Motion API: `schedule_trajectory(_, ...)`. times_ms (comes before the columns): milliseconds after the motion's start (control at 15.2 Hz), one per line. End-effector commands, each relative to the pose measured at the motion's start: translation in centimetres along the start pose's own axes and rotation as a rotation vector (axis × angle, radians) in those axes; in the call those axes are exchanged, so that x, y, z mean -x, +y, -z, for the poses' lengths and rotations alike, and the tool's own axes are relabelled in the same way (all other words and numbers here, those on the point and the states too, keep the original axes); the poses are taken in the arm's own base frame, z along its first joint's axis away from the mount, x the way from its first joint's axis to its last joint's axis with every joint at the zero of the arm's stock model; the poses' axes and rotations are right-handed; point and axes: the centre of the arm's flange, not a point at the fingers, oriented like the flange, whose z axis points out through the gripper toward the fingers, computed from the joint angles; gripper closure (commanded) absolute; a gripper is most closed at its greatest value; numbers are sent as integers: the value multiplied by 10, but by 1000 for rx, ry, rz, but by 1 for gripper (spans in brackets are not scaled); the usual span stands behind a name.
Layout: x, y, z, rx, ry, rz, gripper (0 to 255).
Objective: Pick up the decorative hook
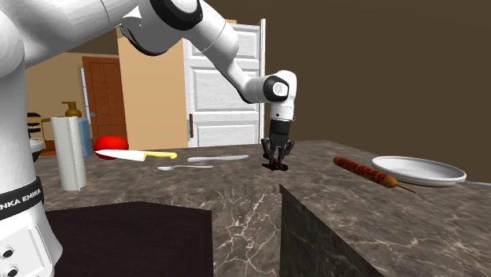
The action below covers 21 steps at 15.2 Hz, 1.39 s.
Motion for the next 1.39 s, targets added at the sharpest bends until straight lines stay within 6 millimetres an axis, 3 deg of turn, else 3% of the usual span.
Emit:
schedule_trajectory(0,0,0,0,0,0,0,255)
schedule_trajectory(396,0,0,-1,0,0,0,255)
schedule_trajectory(1320,4,-10,73,0,0,0,255)
